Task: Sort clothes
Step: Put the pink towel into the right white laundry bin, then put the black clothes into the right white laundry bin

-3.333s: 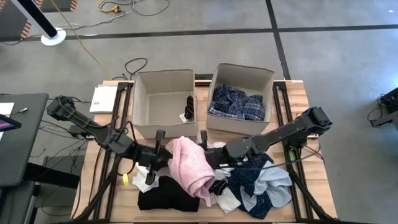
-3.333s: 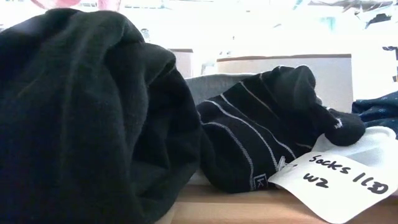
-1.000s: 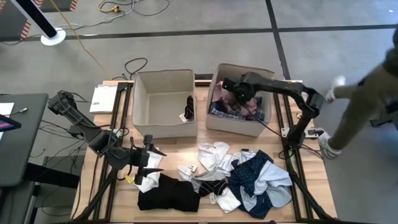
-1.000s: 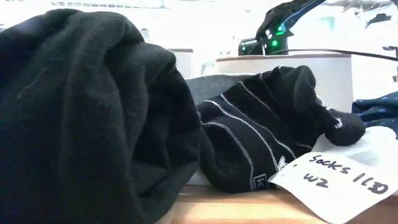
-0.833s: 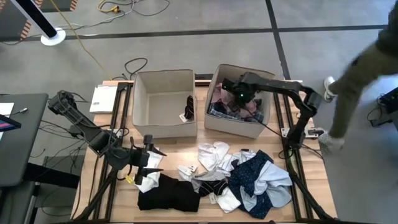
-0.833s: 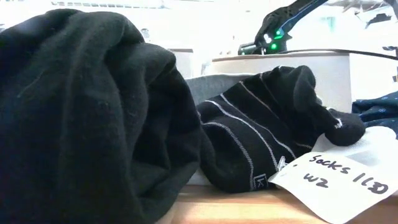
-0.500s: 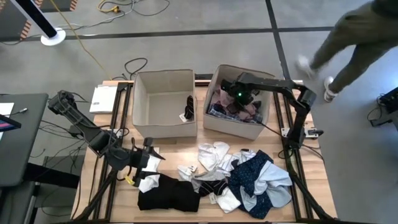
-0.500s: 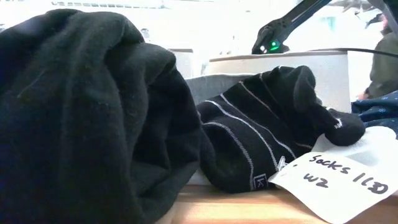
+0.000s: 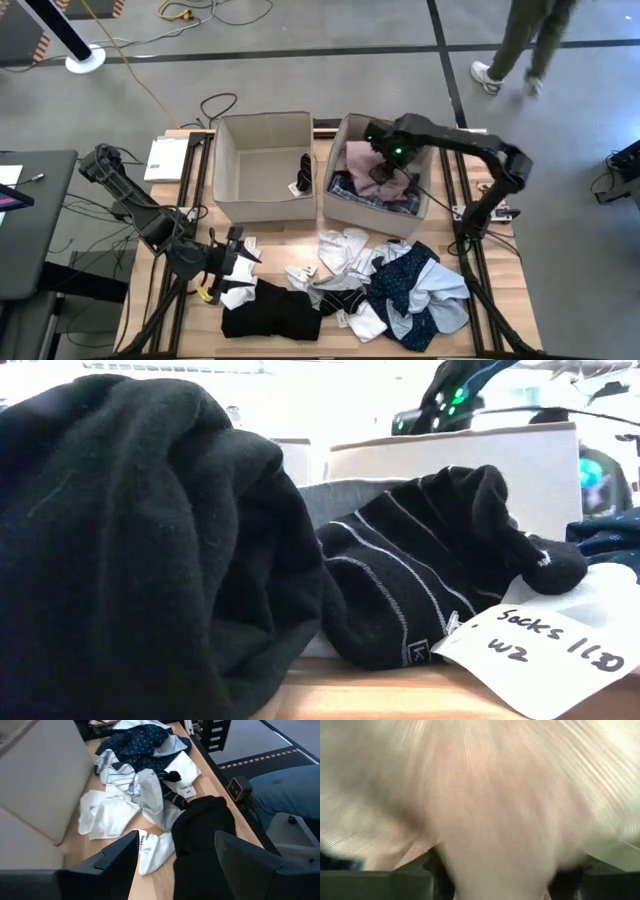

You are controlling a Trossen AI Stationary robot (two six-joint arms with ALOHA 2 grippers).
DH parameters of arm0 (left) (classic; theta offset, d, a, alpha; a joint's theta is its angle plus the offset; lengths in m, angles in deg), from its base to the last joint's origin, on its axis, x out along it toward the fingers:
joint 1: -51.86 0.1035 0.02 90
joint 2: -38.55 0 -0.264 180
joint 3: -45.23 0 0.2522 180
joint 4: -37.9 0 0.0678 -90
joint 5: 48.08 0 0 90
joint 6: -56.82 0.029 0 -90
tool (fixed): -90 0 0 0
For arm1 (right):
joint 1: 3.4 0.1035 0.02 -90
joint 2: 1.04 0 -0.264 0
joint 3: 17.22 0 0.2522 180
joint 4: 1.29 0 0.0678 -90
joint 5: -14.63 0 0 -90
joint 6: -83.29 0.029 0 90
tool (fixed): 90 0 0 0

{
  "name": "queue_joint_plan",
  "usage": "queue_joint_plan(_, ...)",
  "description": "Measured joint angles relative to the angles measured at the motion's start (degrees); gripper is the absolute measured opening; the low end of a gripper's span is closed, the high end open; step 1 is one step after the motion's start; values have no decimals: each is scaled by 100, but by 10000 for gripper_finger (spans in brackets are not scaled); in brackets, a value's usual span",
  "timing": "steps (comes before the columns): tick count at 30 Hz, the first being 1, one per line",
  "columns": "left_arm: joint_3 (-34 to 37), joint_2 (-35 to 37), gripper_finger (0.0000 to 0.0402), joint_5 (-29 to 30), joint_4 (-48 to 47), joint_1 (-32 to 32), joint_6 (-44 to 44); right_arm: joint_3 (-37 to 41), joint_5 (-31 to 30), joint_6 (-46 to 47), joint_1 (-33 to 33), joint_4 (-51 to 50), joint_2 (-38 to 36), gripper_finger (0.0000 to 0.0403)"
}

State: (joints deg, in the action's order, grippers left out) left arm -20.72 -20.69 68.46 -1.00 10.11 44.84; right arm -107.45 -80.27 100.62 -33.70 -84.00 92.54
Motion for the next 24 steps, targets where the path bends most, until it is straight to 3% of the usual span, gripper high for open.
queue_joint_plan(7,0,0,256,-452,-274,-25,-346,-2,-49,101,206,45,-1105,304)
queue_joint_plan(16,0,-109,256,-1634,151,-42,-619,-7,-97,213,645,674,-2441,307)
queue_joint_plan(24,-1,-1296,257,-1873,772,-317,-541,-13,-147,231,1445,1537,-3232,306)
